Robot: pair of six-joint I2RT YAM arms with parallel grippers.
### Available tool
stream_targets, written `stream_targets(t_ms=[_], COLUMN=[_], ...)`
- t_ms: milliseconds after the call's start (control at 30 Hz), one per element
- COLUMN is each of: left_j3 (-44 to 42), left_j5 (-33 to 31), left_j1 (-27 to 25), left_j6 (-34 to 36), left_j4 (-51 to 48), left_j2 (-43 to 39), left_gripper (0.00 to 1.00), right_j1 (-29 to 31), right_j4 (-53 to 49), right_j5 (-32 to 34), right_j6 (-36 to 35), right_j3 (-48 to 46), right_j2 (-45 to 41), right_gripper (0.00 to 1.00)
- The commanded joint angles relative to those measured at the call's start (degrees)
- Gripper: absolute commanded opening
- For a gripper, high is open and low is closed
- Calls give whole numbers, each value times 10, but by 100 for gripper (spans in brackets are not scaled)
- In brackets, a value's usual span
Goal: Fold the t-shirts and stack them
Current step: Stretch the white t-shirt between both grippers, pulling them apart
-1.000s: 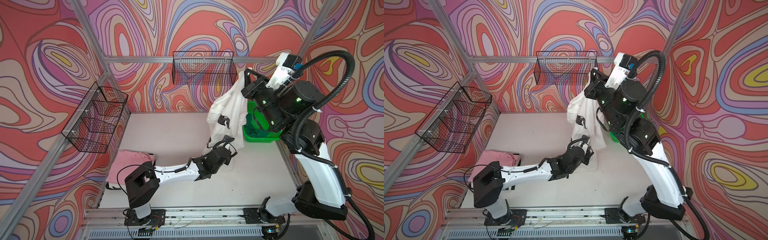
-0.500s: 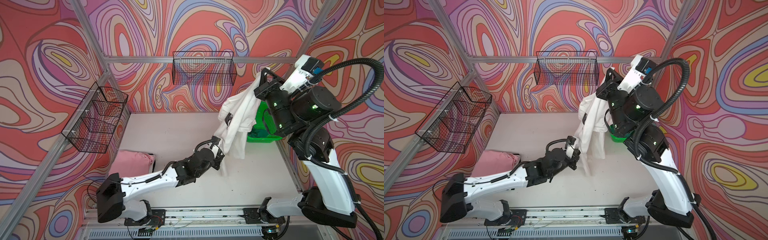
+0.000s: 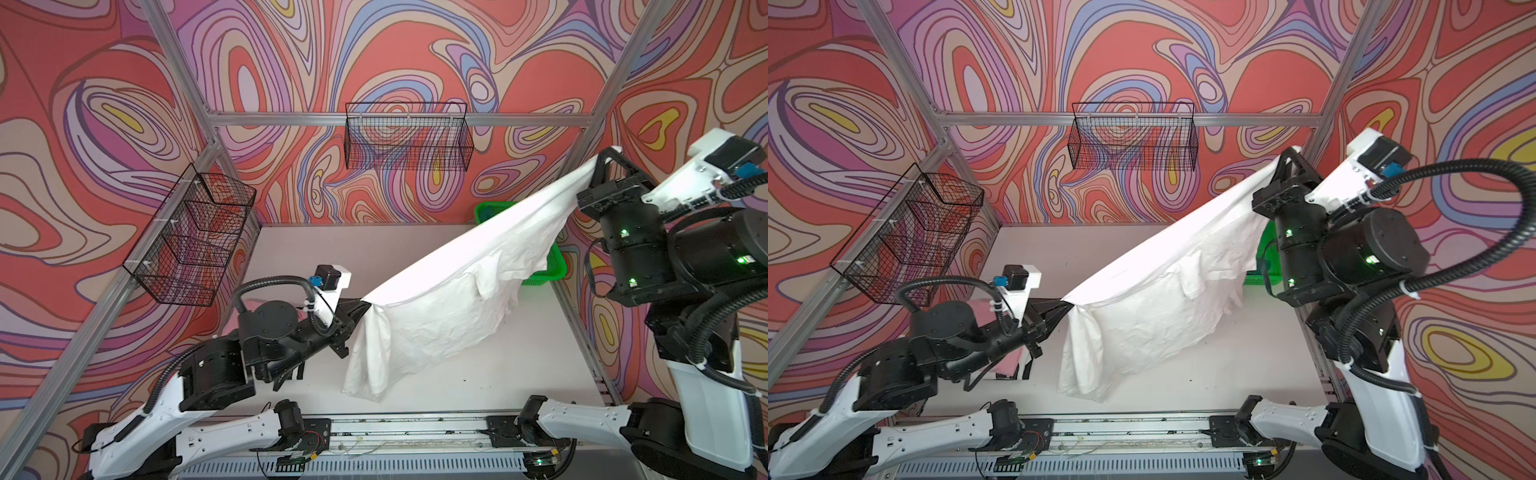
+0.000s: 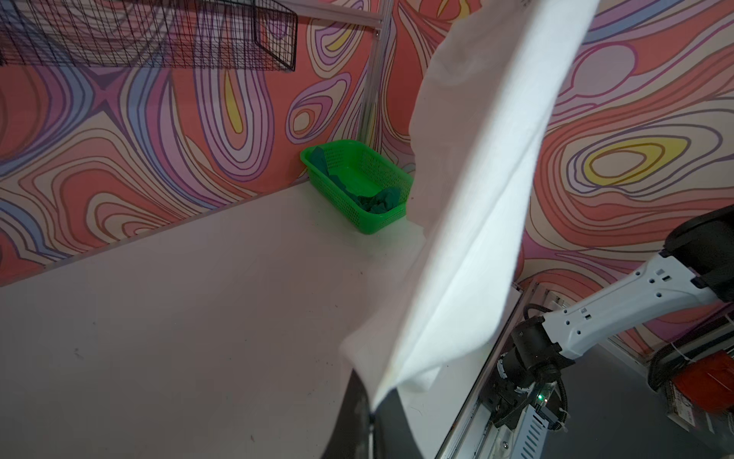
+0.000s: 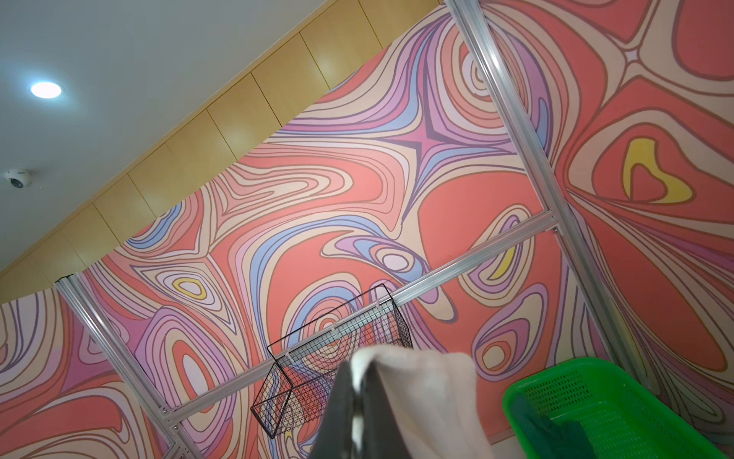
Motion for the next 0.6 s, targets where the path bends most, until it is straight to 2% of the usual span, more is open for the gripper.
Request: stream_targets(t_ms=[0,133,367,433,567], left_j3=[90,172,211,232,293], left_j5=[-28,-28,-51,-41,-11], left_j1=[-1,-1,0,-1,-1], left_j6=[16,22,50,58,56], left_j4=[-165,-245,-306,-311,-352], left_j2=[9,30,43,39,65], left_gripper=[0,0,0,0,0], right_j1=[0,0,-1,-1,-5], right_j4=[-38,-63,-72,-90,-120], right_j5=[17,33,57,57,17], right_j6=[4,12,33,35,51], right_j3=[32,28,-51,-36,4], right_j2=[-12,-38,-101,-103,-94], right_gripper=[0,0,0,0,0])
